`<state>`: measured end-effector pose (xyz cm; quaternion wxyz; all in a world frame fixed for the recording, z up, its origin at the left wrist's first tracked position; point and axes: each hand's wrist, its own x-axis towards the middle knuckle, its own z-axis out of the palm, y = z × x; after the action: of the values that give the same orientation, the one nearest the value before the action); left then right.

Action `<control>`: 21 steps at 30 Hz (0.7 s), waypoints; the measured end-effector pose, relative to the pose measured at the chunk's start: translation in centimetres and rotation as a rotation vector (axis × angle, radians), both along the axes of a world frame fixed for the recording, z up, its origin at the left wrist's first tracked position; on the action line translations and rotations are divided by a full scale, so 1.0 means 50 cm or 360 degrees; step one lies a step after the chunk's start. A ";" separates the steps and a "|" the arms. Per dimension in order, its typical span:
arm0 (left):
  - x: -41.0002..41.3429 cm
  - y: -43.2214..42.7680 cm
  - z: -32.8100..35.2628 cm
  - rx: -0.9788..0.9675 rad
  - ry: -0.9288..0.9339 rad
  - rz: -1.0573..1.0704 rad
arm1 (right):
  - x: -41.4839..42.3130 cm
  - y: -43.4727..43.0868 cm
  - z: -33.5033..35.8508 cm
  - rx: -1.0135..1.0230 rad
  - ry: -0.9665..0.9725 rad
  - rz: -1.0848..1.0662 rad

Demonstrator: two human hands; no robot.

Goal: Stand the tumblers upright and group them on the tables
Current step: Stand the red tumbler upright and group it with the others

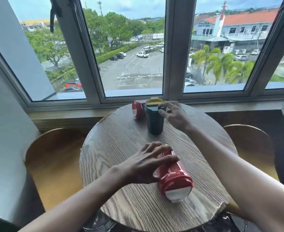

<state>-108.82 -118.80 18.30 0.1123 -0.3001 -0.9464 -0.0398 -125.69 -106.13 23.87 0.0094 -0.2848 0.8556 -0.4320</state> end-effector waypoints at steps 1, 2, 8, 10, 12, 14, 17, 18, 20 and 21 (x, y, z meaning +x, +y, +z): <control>-0.004 -0.003 -0.005 0.0016 0.0056 -0.0007 | -0.001 0.000 -0.001 -0.0002 0.0008 -0.0003; -0.008 -0.006 -0.008 0.0025 0.0092 -0.0005 | -0.003 0.000 -0.002 -0.0008 0.0014 0.0003; -0.032 -0.024 -0.001 0.0461 -0.0084 0.0095 | -0.011 0.002 -0.011 -0.0105 0.0000 0.0046; -0.050 -0.040 0.007 0.0704 -0.0241 0.0148 | -0.016 0.002 -0.014 -0.0143 -0.0026 0.0073; -0.067 -0.057 0.014 0.1013 -0.0501 0.0222 | -0.023 0.002 -0.016 -0.0150 -0.0040 0.0096; -0.078 -0.072 0.024 0.1345 -0.0804 0.0319 | -0.029 0.001 -0.018 -0.0164 -0.0080 0.0113; -0.092 -0.094 0.039 0.1599 -0.1178 0.0457 | -0.037 0.001 -0.023 -0.0200 -0.0157 0.0127; -0.097 -0.101 0.041 0.1605 -0.1266 0.0482 | -0.038 0.001 -0.024 -0.0217 -0.0180 0.0133; -0.103 -0.109 0.040 0.1637 -0.1401 0.0503 | -0.038 -0.001 -0.029 -0.0288 -0.0225 0.0148; -0.104 -0.110 0.039 0.1663 -0.1441 0.0514 | -0.037 -0.002 -0.033 -0.0338 -0.0251 0.0147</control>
<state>-114.02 -124.30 20.27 -0.1584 -0.0170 -0.7898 -0.5923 -127.54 -106.23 22.22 0.0662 -0.2884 0.7877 -0.5404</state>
